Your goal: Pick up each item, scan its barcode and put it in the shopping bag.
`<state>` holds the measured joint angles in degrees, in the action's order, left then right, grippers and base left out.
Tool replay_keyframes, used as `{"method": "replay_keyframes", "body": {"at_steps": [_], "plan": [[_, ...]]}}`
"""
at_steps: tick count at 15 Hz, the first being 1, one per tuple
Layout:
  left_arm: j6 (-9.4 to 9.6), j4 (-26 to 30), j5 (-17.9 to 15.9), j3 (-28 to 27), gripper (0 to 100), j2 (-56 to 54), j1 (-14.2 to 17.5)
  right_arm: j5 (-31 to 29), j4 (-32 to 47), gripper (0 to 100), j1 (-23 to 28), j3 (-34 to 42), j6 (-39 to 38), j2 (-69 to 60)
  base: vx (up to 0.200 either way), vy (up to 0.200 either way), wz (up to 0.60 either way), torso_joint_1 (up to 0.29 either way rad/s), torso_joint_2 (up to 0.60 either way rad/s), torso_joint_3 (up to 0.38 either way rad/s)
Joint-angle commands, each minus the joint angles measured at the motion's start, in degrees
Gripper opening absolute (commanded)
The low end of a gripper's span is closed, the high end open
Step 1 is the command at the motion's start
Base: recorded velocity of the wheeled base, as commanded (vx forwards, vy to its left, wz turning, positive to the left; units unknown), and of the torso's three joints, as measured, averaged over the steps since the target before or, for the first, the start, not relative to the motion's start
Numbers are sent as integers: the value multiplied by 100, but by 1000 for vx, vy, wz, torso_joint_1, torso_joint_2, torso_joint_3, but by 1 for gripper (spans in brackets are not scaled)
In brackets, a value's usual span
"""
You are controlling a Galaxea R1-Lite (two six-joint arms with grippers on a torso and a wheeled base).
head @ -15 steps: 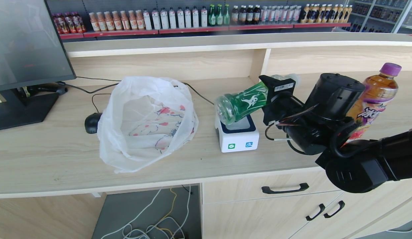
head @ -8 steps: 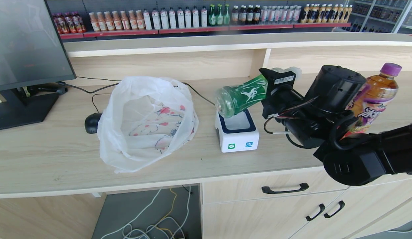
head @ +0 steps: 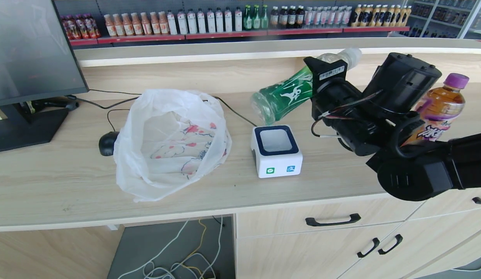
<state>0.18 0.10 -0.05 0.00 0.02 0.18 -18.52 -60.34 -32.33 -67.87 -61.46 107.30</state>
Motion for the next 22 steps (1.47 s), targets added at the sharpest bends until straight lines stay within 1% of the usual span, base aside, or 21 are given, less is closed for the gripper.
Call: {"method": "replay_keyframes", "body": {"at_steps": [1,2,4,7,8,9,11,12,13,14,15,18,20,22], "plan": [[-1,-1,5,0,100,-2,-1,6,-30,0,-1,-16,240,-148,0,0,0,0,0,0],[-1,-1,5,0,100,-2,-1,32,-30,0,-10,-7,495,-210,0,0,0,0,0,0],[-1,-1,-4,0,100,-2,-1,76,-56,0,-45,1,1277,-254,0,0,0,0,0,0],[-1,-1,5,0,100,-2,-1,68,-303,0,-98,195,2279,-298,0,0,0,0,0,0],[-1,-1,5,0,100,-2,-1,85,-505,0,-186,309,2596,-289,0,0,0,0,0,0],[-1,-1,5,0,100,-2,-1,85,-707,0,-406,450,2833,-298,0,0,0,0,0,0],[-1,-1,-4,0,100,-2,-1,85,-751,0,-696,634,3299,-403,0,0,0,0,0,0],[17,-1,-4,0,100,-2,-1,59,-768,0,-880,819,3738,-403,0,0,0,0,0,0],[17,-1,-4,0,100,-2,-1,76,-847,0,-924,1074,4143,-429,0,0,0,0,0,0],[17,-1,-4,0,100,-2,-1,76,-927,0,-924,1153,4301,-429,0,0,0,0,0,0],[17,-1,-4,0,100,-2,-1,76,-1261,0,-915,1320,4775,-403,0,0,0,0,0,0],[-1,-1,-4,0,100,-2,-1,76,-1384,0,-863,1557,5514,-421,0,0,0,0,0,0],[-1,-1,5,0,100,-2,-1,68,-1410,0,-766,1724,6190,-385,0,0,0,0,0,0],[-9,-1,5,0,100,-2,-1,103,-1806,0,-652,1926,6577,-359,0,0,0,0,0,0]]}}
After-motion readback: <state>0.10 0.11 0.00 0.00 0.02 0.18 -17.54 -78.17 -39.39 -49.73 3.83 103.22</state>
